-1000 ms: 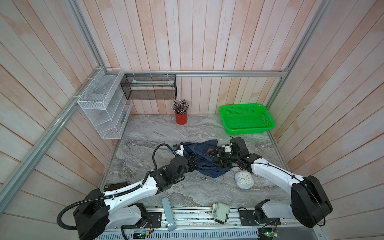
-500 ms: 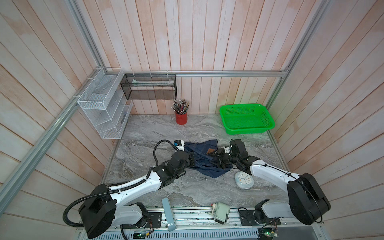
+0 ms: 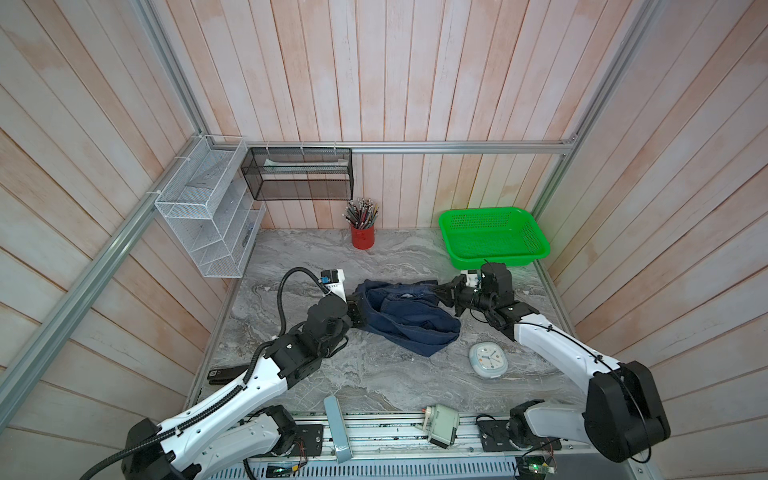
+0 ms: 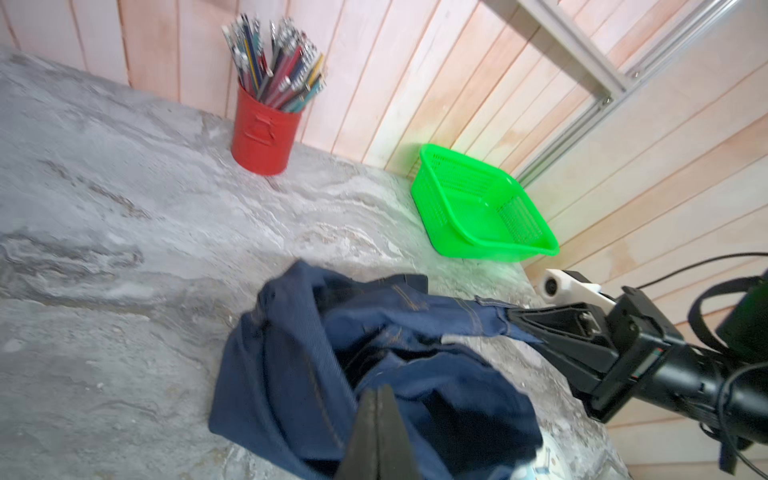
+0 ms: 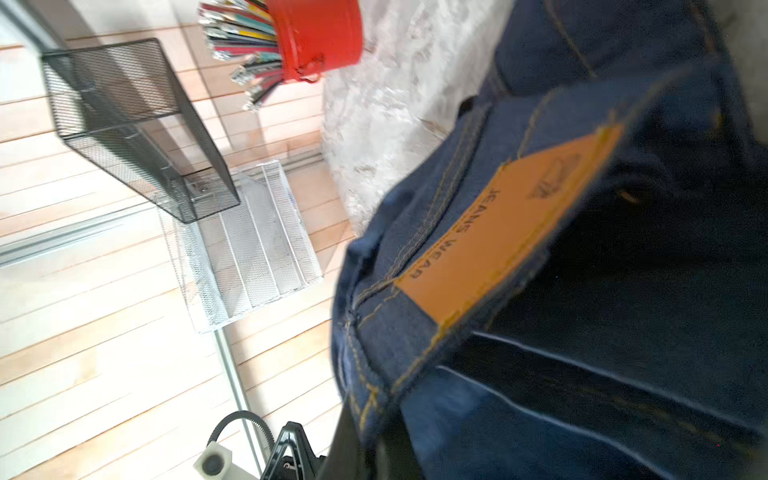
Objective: Fold and stack the trousers
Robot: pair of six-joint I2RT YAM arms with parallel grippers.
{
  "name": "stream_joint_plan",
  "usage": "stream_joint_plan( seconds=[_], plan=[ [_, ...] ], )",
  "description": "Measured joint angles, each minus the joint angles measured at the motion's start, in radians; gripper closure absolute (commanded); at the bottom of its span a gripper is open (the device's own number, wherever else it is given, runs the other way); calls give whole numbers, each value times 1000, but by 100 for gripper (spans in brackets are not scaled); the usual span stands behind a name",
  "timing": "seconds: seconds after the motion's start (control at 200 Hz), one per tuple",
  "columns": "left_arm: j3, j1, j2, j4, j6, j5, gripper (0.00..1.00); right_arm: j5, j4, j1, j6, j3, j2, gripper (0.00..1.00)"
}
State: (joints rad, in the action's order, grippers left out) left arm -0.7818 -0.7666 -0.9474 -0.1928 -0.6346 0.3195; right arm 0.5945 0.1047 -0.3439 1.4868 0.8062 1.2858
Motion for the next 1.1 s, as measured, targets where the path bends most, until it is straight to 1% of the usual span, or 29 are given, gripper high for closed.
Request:
stream_joint_plan(
  seconds=[0.11,0.135,0.225,0.265,0.29,0.33,0.355,0.44,0.54,0.6,0.635,0.675,0.73,0.81,0.855,0.905,0.915,0.975,1.1],
  plan=[
    [-27,8,-21,-3,6,-32,99,-2,-9,8,-23,24,-23,100],
    [-31,8,-31,-3,3,-37,91,-2,-14,9,-27,25,-24,100],
    [-32,6,-73,-7,-15,-63,54,-3,-40,9,-40,25,-25,100],
    [-32,6,-88,-8,-31,-74,42,-3,-53,9,-44,25,-26,100],
    [-32,6,-98,-10,-39,-80,38,-3,-58,10,-47,25,-26,100],
    [-32,6,-114,-11,-56,-88,33,-5,-64,11,-50,25,-26,100],
    [-32,6,-124,-11,-65,-95,32,-6,-68,11,-51,25,-27,100],
    [-32,6,-164,-10,-97,-113,31,-11,-80,12,-60,25,-35,100],
    [-32,6,-217,-6,-114,-132,35,-13,-85,12,-78,25,-43,100],
    [-37,8,-257,-4,-124,-136,41,-14,-87,12,-85,25,-46,100],
    [-43,10,-283,-5,-127,-137,47,-14,-90,12,-89,25,-48,100],
    [-51,13,-311,-5,-130,-137,58,-14,-94,13,-93,26,-50,100],
    [-58,22,-341,-5,-143,-136,71,-13,-103,18,-100,28,-53,100],
    [-60,32,-360,-18,-144,-130,87,-14,-112,29,-107,32,-58,100],
    [-60,35,-359,-27,-158,-122,100,-14,-118,38,-111,33,-64,100],
    [-60,37,-352,-39,-138,-109,100,-14,-126,50,-118,36,-72,100],
    [-60,37,-349,-40,-153,-106,100,-14,-128,52,-119,36,-74,100],
    [-60,39,-325,-56,-140,-92,100,-15,-133,64,-126,40,-83,100],
    [-60,47,-231,-85,-116,-56,100,-16,-148,94,-137,55,-97,100]
  ],
)
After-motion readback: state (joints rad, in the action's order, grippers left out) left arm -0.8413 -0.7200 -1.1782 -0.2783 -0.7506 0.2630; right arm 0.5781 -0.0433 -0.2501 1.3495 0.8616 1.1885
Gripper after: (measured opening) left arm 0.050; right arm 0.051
